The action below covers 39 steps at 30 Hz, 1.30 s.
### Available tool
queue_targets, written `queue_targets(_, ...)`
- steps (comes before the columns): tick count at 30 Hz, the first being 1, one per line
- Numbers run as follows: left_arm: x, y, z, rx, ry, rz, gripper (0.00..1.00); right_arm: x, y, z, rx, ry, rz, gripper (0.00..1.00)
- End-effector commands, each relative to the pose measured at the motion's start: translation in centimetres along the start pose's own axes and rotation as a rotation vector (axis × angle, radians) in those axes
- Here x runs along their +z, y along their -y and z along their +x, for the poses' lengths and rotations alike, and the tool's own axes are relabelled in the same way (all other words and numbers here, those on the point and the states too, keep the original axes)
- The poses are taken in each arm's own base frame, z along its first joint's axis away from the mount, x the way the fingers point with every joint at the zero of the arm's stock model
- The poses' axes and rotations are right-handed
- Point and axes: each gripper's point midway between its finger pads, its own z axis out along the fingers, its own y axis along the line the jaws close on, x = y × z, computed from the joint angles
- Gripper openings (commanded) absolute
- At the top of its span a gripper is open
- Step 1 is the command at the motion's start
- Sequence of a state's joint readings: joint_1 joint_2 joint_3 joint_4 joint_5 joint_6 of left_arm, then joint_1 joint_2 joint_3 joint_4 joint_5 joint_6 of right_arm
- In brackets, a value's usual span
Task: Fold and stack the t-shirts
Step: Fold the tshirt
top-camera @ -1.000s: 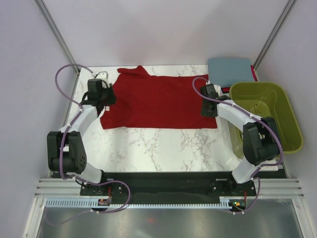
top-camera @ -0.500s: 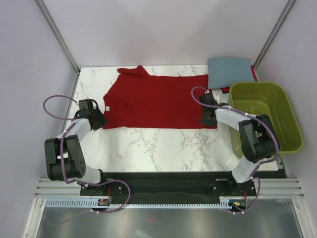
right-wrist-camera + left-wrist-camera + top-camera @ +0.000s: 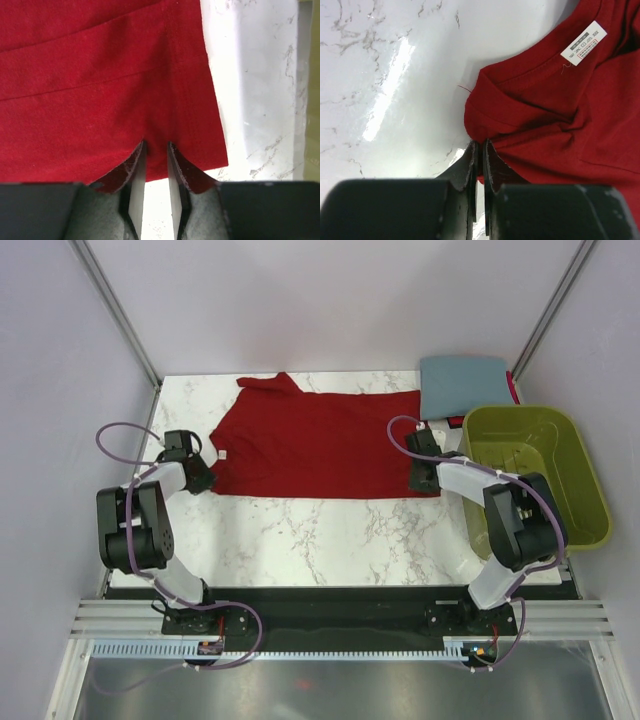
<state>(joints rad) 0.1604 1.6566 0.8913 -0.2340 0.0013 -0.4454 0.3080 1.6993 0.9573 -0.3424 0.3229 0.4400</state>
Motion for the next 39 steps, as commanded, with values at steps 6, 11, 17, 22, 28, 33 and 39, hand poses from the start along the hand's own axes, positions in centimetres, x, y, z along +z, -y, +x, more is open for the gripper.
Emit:
queue_targets(6,-3.0,-5.3,0.9,0.077,0.027,-0.246,0.10,-1.0,3.3,3.4,-0.043,-0.086,0.087,0.27)
queue_targets(11,-6.3,-6.7,-0.9,0.064,0.125,-0.332,0.24,-2.5,3.1,3.2,-0.020,-0.077,0.055,0.27)
queue_targets(17,-8.9,-1.3,-5.1,0.124,0.219,-0.087,0.36,-6.1,2.1,0.0,0.001,-0.010,-0.024,0.33)
queue_targets(22,-8.4,6.2,-5.8,0.246,0.187,0.305,0.37,-9.1,-1.5,-3.8,0.032,0.078,-0.215,0.37)
queue_targets(28,-5.1,10.6,-7.6,0.301,0.113,0.493,0.38,-9.7,-10.3,-8.4,0.014,0.165,-0.476,0.39)
queue_targets(33,-1.7,11.7,-8.1,0.327,0.063,0.529,0.41,-7.4,-18.7,-9.4,-0.011,0.163,-0.657,0.40)
queue_targets(39,1.0,11.4,-9.2,0.352,0.051,0.491,0.41,-5.5,-27.8,-8.5,-0.094,0.125,-0.827,0.40)
